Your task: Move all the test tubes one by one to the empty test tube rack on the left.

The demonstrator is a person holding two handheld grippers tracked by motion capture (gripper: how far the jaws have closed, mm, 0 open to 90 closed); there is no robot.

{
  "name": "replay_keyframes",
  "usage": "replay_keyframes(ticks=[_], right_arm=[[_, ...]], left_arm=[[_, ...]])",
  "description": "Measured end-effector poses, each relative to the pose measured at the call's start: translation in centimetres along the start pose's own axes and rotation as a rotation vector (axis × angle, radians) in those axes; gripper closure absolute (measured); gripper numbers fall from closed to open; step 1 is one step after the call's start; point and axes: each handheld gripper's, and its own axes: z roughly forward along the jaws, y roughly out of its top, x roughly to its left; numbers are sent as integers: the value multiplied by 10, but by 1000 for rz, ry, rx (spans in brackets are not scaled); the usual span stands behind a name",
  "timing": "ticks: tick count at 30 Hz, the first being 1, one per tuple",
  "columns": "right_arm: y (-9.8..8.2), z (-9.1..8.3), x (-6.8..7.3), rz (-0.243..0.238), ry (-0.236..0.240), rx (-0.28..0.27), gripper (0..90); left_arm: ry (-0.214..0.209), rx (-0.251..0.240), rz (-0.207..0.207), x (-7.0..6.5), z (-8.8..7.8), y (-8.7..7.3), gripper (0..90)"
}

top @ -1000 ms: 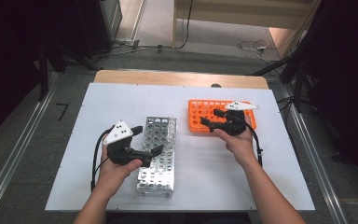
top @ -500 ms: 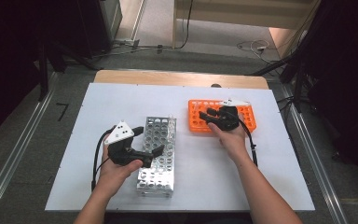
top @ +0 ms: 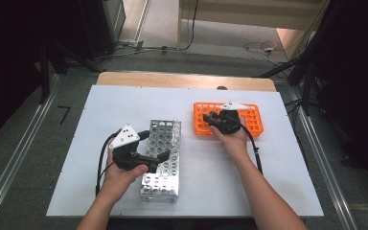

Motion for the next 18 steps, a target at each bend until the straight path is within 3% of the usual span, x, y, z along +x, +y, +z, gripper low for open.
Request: replay_keyframes(ticks=[7,18], right_arm=[[-1,2,3,-15,0,-4,728],[5,-9,2,-5,12,-43,736]], left_arm=[[2,1,-1,1,-1,0,0],[6,-5,6,-1,-1,2,0]])
